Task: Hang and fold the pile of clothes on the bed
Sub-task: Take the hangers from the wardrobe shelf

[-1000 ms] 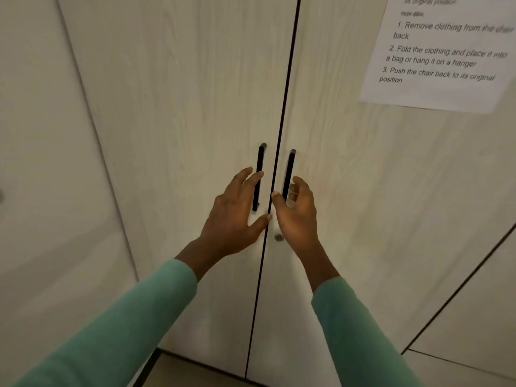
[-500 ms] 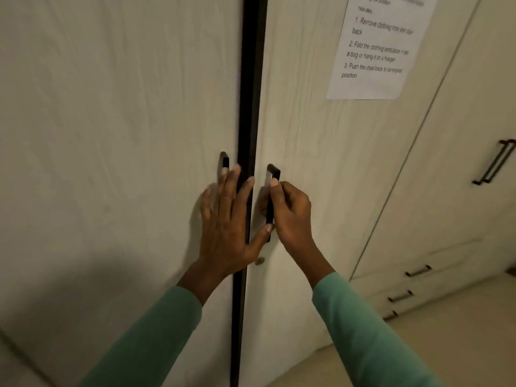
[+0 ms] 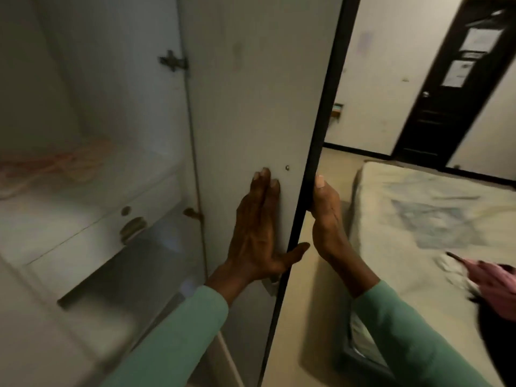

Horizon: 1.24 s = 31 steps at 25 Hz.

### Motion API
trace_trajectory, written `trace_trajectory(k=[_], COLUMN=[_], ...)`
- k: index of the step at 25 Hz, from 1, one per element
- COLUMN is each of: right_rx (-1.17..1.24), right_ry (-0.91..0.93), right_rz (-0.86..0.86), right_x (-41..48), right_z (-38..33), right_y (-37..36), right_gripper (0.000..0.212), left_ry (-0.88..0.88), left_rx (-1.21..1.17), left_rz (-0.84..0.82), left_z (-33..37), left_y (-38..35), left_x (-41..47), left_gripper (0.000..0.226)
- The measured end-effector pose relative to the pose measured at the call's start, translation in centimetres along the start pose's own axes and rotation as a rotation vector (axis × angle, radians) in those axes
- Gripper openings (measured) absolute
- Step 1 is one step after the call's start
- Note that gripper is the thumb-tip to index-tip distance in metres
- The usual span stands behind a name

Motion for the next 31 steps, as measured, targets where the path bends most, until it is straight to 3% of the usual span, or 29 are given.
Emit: trace_trajectory(k=[2, 5, 11, 16, 21, 28, 31], right_rx=[-0.088, -0.244, -0.419, -0.429, -0.394, -0.400, -0.558], right_ry=[-0.086, -0.155, -0.189, -0.208, -0.167, -0.124, -0.111], right_rz=[0.010, 0.076, 0.405, 0.270, 0.158, 0.118, 0.162], right_x=[0.9, 3.2, 10.1, 17.2, 21.6, 23.2, 21.4], right_z=[0.3, 2.0, 8.5, 12.9, 15.8, 17.0, 16.6], right_y=[4.4, 9.6, 15.8, 21.6, 24.6, 25.1, 24.0], right_gripper=[0.040, 0.040, 0.030, 0.036, 0.030, 0.035, 0.042], left_ry=[0.014, 0.077, 0.220, 0.344, 0.278, 0.218, 0.194], left_rx=[0.039, 0.130, 0.261, 0.383, 0.551, 0.657, 0.621], left_rz=[0.011, 0.008, -0.002, -0.047, -0.095, -0.143, -0.164], left_z=[2.0, 4.3, 5.3, 4.0, 2.1, 1.2, 1.5], left_y=[-4.7, -11.0, -21.6, -28.6, -32.4, -31.9, -30.0], left_x=[2.5, 6.2, 13.1, 17.9, 19.2, 19.9, 19.3], left_gripper=[0.129, 0.124, 0.098, 0.085, 0.108, 0.108, 0.107])
Point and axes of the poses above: each hand's wrist, its own x-axis towards the middle knuckle, its own y-axis out of the back of the hand, z = x × y, the point moved 2 cm from there along x, towards the middle knuckle, and after that the axes turned 12 degrees about x, right-handed, at the moved point
